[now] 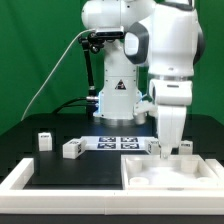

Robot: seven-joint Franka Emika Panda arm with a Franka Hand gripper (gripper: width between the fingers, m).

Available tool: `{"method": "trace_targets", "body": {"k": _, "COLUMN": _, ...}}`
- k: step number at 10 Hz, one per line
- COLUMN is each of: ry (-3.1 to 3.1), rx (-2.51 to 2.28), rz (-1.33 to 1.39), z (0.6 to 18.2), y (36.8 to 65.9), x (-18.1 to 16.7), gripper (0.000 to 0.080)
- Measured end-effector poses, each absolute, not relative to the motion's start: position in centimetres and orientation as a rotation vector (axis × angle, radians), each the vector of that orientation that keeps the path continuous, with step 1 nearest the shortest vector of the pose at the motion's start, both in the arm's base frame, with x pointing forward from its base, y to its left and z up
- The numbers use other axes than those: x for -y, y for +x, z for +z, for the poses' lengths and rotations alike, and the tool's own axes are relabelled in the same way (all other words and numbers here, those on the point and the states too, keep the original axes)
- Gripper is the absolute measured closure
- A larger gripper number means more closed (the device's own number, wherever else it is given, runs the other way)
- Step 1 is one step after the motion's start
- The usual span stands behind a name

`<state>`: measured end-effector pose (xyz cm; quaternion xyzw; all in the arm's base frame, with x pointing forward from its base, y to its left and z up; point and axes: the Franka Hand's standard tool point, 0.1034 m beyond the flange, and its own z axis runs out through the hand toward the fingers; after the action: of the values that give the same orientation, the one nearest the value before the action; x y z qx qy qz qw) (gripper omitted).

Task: Assemble one leg

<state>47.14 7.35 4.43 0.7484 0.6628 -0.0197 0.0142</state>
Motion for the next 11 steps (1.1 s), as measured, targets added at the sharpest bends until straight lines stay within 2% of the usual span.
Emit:
{"method": "trace_targets", "body": {"k": 2, "ry": 2.355, "rx": -2.023, "rz": -0.061, "z": 5.2, "y": 47.0, "x": -7.5, "gripper": 0.0151}}
{"method": "trace_targets", "body": {"k": 4, "ry": 2.385, "rx": -1.993, "rz": -0.064, "z": 5.0, "y": 46.9, "x": -7.5, "gripper": 0.0151}}
{"method": "trace_targets", "body": {"k": 7, "ry": 2.804, "rx": -1.425, "rz": 0.041, "z": 4.9, "y": 46.3, "x": -7.3, "gripper": 0.0151}}
{"method": "trace_targets", "body": {"k": 9, "ry": 3.022, "rx": -0.951, "rz": 0.059, "z": 4.6, "y": 45.1, "x": -8.3, "gripper": 0.0151}}
{"method": "trace_targets", "body": {"k": 11, "ry": 3.133, "rx": -0.579, "rz": 0.052, "z": 4.6, "y": 45.0, "x": -9.4, "gripper": 0.0151}}
